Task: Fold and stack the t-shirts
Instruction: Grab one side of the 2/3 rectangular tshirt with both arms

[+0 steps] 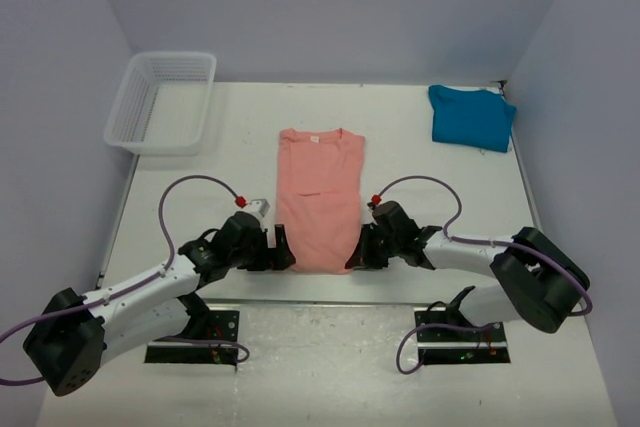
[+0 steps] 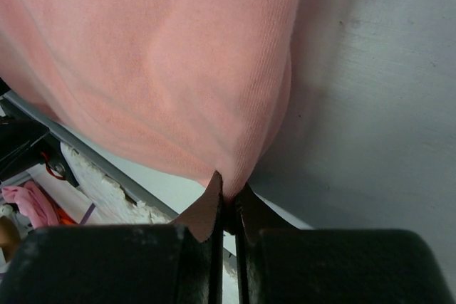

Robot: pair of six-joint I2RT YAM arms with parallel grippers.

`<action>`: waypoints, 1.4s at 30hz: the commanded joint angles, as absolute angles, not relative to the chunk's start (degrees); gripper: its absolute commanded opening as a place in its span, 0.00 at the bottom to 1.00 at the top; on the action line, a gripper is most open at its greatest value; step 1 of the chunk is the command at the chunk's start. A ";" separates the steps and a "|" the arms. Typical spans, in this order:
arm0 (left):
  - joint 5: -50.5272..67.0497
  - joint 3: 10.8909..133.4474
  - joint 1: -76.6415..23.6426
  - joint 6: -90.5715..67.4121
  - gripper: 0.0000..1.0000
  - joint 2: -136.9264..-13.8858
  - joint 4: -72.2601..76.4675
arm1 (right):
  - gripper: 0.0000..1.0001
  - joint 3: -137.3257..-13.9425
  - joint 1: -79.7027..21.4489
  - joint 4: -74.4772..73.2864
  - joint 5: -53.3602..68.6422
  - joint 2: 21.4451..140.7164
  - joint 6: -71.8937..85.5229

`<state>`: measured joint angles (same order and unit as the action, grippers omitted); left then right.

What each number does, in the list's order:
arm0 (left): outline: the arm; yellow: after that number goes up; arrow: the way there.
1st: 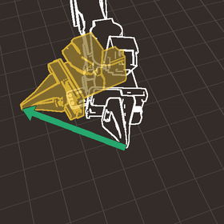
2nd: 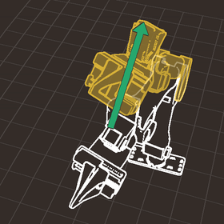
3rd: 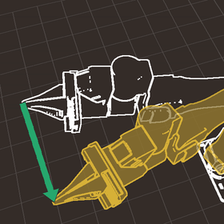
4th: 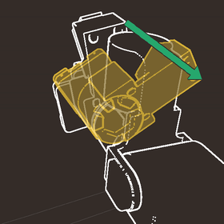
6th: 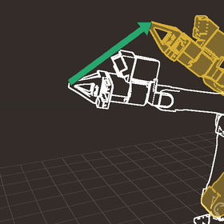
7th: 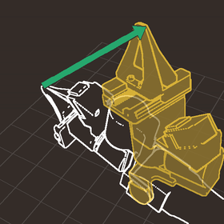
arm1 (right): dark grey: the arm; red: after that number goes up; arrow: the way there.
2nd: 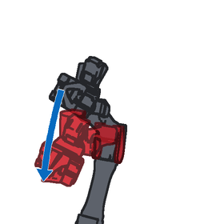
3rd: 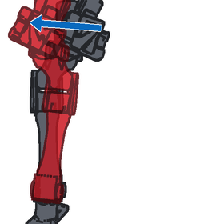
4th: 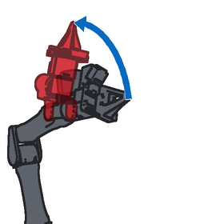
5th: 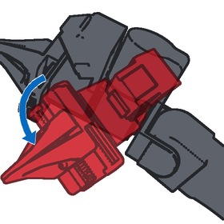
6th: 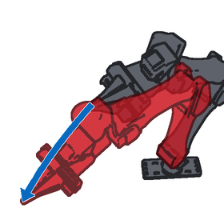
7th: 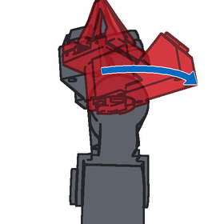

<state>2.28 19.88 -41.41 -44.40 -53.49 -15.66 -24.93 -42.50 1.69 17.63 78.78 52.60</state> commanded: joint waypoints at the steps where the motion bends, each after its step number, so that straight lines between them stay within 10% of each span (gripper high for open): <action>1: 0.27 19.42 -41.40 -45.00 0.99 -54.05 -18.37 | 0.00 -24.35 -43.24 -1.67 14.85 80.51 51.86; 19: -2.66 16.36 -41.31 -53.00 0.61 -49.65 -19.63 | 0.00 -23.82 -43.33 -1.93 14.50 80.15 51.77; 32: 6.59 13.80 -41.31 -53.53 0.65 -57.57 -9.14 | 0.00 -22.85 -43.33 -1.85 14.06 79.19 51.94; 38: 5.10 13.97 -41.31 -53.53 0.29 -56.78 -10.90 | 0.00 -23.03 -43.33 -1.76 14.41 79.72 51.94; 42: 4.40 14.32 -41.40 -53.70 0.23 -55.29 -12.74 | 0.00 -23.12 -43.33 -1.23 14.59 80.51 52.03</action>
<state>5.48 15.11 -41.34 -53.98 -56.03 -8.03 -24.73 -42.76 2.15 17.50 78.74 52.69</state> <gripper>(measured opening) 0.237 0.022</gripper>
